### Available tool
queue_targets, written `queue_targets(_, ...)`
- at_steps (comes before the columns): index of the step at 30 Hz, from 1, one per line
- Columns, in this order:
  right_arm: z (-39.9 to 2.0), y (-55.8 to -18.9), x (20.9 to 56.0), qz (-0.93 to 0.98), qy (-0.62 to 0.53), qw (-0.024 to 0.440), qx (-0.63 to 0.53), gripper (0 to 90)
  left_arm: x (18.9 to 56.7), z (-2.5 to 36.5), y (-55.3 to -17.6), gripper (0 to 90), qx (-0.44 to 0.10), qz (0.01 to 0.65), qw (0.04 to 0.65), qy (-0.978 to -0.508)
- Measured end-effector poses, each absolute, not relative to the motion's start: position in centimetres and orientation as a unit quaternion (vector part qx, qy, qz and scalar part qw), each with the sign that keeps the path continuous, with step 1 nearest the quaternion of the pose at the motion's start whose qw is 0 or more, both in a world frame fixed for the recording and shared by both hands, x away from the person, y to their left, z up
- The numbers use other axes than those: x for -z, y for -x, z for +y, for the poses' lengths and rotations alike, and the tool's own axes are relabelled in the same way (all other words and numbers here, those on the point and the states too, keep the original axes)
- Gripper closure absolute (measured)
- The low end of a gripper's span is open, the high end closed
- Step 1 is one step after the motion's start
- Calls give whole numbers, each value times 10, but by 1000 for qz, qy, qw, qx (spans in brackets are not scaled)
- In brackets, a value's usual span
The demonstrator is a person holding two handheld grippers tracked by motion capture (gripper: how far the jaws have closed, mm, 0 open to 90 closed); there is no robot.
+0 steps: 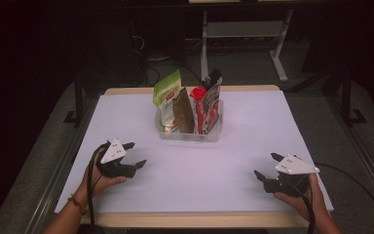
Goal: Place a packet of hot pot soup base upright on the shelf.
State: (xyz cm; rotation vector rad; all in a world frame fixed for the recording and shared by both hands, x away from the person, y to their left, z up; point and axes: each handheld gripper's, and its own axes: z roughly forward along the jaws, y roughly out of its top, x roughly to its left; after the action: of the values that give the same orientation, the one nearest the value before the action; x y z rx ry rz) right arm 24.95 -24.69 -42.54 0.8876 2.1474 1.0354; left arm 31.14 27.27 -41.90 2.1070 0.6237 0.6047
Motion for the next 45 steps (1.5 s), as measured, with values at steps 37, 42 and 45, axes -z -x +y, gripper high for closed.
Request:
queue_targets(37,-260,-237,430,802,-362,279,-384,202,439,382,-263,223,-254,349,462,-774)
queue_targets(42,-270,-230,443,782,-382,278,-405,200,442,379,-261,223,-249,353,457,-777)
queue_targets(45,-272,-227,442,783,-374,296,-400,199,443,375,-260,221,-248,352,455,-780)
